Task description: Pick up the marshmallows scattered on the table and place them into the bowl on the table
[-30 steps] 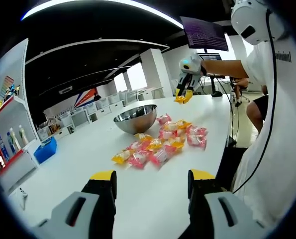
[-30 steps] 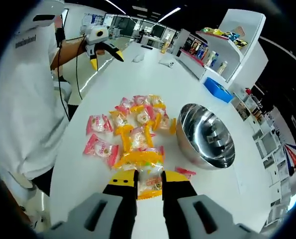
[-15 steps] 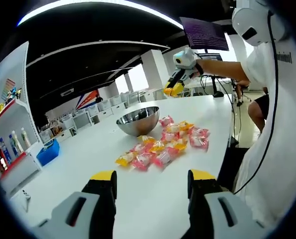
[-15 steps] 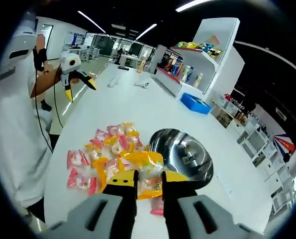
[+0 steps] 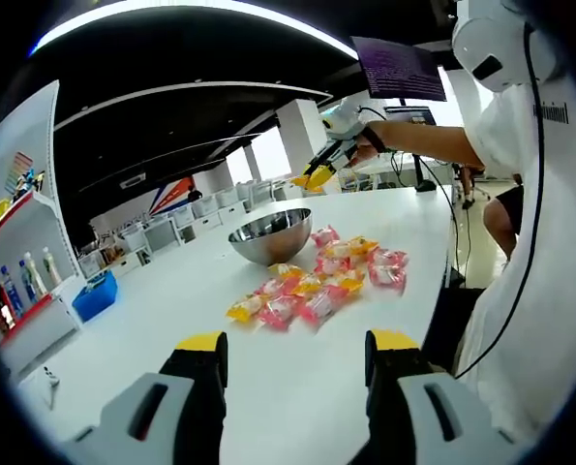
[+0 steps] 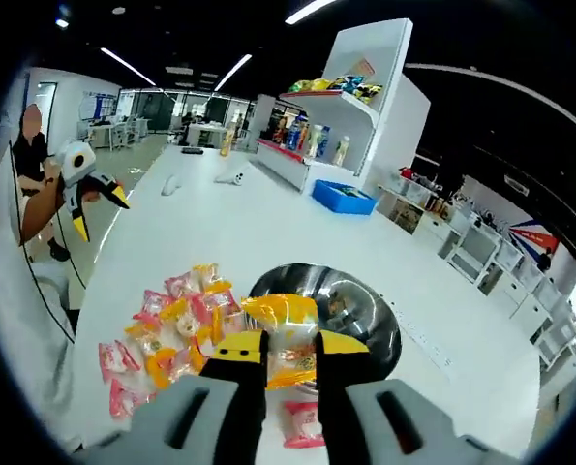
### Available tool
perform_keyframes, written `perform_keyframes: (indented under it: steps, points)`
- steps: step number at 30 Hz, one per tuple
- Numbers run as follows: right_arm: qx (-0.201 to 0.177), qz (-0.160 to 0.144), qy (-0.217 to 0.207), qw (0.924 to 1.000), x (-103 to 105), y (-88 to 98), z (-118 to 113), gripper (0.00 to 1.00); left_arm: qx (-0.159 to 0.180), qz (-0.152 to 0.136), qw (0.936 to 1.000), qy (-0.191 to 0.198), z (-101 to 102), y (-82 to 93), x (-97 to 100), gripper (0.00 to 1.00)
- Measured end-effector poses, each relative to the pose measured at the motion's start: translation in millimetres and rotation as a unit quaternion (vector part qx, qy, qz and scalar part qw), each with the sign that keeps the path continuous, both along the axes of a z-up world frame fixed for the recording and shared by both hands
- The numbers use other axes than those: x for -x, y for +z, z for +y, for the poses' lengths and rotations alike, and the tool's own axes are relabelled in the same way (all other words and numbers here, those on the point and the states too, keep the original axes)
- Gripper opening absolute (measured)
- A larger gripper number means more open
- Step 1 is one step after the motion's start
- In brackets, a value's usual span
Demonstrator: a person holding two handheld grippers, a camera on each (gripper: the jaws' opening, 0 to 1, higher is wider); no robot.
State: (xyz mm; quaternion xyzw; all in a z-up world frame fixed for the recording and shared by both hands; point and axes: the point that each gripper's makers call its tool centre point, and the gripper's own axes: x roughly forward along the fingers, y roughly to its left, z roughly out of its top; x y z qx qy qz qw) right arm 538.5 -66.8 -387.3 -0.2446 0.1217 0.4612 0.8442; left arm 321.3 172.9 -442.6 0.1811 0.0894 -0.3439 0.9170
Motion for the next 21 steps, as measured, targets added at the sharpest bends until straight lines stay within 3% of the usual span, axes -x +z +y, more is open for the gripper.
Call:
perform_keyframes:
  steps: [11,21]
  points:
    - [-0.028,0.012,-0.037,0.9988,-28,-9.7,21,0.2,0.004,0.004,1.0,0.005,5,-3.2,-0.8,0.58]
    - [-0.042,0.023,-0.048,0.9977,-29,-16.8,31,0.21,0.002,0.003,0.9999,0.012,11,-0.3,-1.3,0.58]
